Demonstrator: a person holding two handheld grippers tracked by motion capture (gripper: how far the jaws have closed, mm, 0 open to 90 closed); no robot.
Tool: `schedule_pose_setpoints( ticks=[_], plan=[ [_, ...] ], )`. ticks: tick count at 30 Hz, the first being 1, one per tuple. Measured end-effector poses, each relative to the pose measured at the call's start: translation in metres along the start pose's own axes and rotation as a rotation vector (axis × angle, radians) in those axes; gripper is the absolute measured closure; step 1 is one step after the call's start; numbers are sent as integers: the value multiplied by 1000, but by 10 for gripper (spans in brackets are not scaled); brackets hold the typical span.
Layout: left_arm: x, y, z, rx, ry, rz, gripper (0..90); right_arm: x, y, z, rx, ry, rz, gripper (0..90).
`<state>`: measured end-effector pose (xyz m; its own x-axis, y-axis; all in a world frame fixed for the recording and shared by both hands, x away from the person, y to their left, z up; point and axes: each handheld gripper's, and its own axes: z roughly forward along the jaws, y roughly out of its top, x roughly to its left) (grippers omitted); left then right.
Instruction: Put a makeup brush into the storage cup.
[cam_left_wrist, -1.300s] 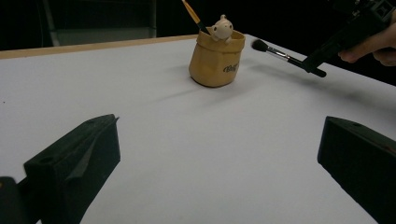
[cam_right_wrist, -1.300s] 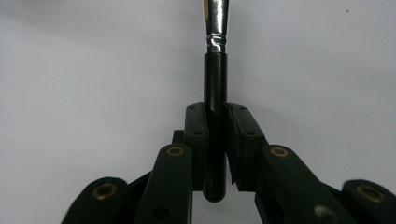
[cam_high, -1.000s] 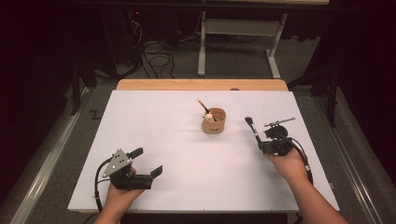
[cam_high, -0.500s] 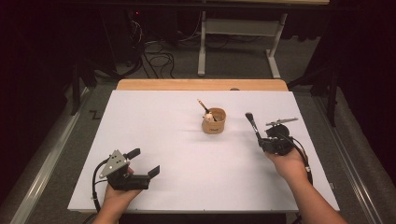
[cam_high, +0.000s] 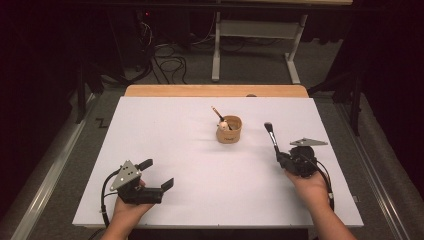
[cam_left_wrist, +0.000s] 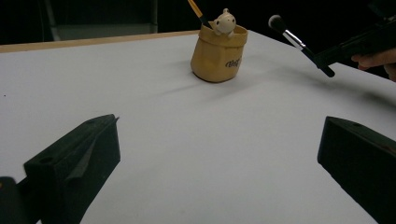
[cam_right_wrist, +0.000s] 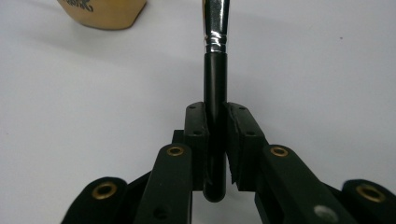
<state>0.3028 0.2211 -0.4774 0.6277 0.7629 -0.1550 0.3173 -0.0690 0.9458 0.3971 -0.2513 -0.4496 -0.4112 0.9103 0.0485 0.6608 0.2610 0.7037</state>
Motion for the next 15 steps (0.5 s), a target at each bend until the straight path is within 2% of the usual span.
schedule_pose_setpoints(
  ticks=[9,12,15],
  plan=[
    [2,-1,2,10,16,-6,2,-4,-17,-9,-165,16,20,805],
    [3,-1,1,2,22,-16,3,-2,-22,-9,-196,31,30,805],
    [4,-1,1,1,25,-20,3,-1,-28,-9,-225,22,12,805]
  ],
)
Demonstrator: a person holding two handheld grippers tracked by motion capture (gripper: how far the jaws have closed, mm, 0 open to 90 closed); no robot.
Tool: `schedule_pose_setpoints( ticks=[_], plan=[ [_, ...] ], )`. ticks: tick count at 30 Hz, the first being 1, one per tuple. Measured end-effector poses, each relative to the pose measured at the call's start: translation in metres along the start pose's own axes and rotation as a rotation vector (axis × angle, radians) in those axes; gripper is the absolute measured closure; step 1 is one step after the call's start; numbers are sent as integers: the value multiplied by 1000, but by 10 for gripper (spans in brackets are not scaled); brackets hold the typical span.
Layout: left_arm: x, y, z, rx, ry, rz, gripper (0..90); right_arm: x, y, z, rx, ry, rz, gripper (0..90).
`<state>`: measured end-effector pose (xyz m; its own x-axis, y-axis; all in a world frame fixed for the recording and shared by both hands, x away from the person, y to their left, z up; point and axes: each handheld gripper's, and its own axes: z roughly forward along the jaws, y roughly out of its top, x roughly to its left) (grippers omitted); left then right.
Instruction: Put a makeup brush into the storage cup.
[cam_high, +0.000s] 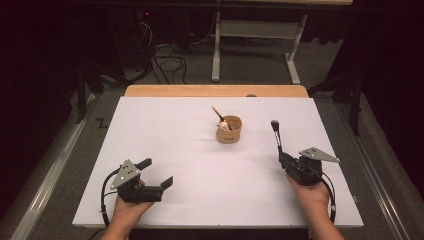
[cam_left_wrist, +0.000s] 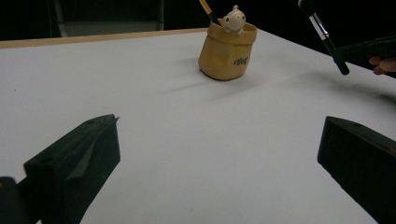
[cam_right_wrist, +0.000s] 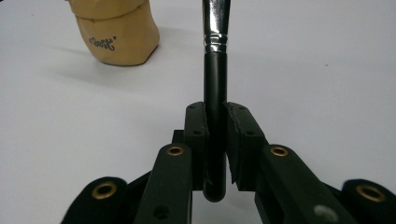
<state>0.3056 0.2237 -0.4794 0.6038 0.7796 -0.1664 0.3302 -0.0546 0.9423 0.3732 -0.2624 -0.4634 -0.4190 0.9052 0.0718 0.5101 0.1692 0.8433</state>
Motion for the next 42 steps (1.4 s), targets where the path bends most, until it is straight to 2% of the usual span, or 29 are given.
schedule_pose_setpoints(
  ticks=[5,9,15,21,28,32,42],
  plan=[
    [1,0,2,4,3,0,3,1,-8,-2,-29,15,21,805],
    [1,0,2,4,3,-1,3,2,-12,-6,-64,14,10,805],
    [1,0,1,2,3,-3,3,3,-15,-10,-92,35,23,805],
    [1,0,1,-2,2,-3,3,6,-16,-15,-142,50,15,805],
    [1,1,0,-2,2,-3,3,7,-18,-20,-209,43,7,805],
    [0,0,1,-1,2,-2,3,8,-18,-23,-242,46,-16,805],
    [0,0,1,-1,5,-5,3,11,-18,-22,-252,57,-37,805]
  ],
)
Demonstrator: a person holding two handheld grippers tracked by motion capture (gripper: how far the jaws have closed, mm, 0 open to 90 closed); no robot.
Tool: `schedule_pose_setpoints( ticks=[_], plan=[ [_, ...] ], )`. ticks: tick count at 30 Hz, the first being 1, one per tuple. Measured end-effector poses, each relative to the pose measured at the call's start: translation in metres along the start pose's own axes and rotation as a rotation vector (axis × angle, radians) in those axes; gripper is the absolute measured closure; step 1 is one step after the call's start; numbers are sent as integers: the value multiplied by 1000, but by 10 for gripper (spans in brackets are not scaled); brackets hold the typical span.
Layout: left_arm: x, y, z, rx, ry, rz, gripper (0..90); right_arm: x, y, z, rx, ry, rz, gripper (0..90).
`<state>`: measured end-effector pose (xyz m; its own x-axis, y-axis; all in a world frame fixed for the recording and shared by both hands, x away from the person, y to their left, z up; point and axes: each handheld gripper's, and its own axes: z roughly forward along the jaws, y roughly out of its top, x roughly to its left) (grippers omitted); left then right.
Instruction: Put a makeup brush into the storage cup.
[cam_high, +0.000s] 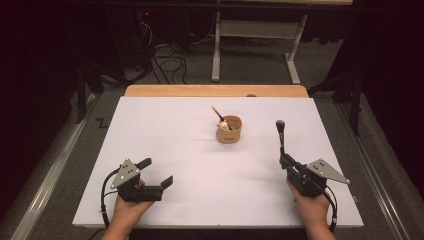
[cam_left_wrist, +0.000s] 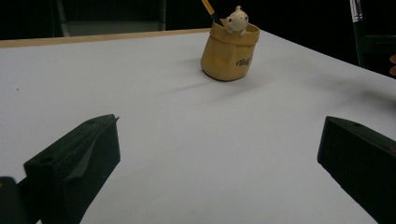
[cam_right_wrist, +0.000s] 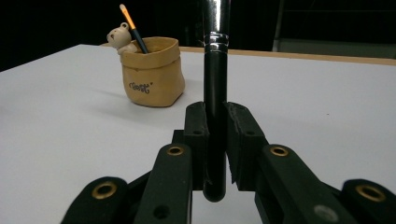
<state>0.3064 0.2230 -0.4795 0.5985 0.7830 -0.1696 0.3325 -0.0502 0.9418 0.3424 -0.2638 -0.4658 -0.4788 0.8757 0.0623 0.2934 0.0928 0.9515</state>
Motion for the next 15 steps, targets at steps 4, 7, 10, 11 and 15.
schedule_pose_setpoints(
  ticks=[4,7,10,11,15],
  plan=[
    [0,0,-1,-3,-6,-4,6,4,-1,2,0,24,-39,805],
    [-1,1,0,-5,-11,-17,7,9,-1,4,-7,49,-46,805],
    [-2,1,-1,-13,-26,-26,8,15,-1,5,-16,68,-63,805],
    [-3,2,0,-16,-28,-24,7,17,-1,6,-17,79,-66,805],
    [-6,2,1,-15,-27,-24,7,26,-1,8,-18,104,-93,805]
  ],
)
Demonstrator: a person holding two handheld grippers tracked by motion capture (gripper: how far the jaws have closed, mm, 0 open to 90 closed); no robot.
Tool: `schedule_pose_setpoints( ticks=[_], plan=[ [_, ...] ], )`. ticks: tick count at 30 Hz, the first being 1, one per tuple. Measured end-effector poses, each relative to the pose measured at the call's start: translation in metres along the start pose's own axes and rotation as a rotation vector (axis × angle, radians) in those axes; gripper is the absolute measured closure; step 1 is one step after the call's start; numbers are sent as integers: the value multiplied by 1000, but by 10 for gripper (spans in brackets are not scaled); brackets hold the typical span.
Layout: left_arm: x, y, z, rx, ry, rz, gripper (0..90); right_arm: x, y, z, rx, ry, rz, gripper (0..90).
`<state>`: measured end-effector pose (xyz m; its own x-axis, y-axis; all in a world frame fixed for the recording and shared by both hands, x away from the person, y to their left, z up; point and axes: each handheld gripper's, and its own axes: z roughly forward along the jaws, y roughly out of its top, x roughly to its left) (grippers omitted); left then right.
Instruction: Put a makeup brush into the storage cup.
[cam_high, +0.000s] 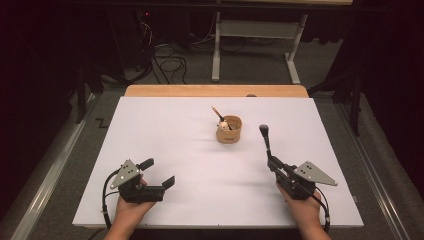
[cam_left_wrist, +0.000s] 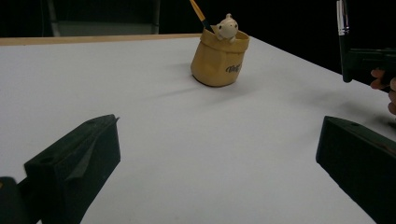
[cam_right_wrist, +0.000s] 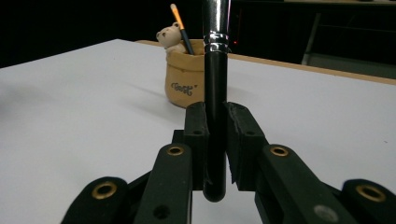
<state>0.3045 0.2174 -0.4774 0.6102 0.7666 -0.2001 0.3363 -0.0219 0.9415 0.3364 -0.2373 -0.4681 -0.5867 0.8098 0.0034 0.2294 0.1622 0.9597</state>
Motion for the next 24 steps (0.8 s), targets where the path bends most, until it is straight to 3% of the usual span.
schedule_pose_setpoints(
  ticks=[16,24],
  plan=[
    [-5,0,3,8,0,16,8,24,5,17,31,106,-63,805],
    [-8,1,5,14,-1,23,12,26,14,25,35,123,-73,806]
  ],
)
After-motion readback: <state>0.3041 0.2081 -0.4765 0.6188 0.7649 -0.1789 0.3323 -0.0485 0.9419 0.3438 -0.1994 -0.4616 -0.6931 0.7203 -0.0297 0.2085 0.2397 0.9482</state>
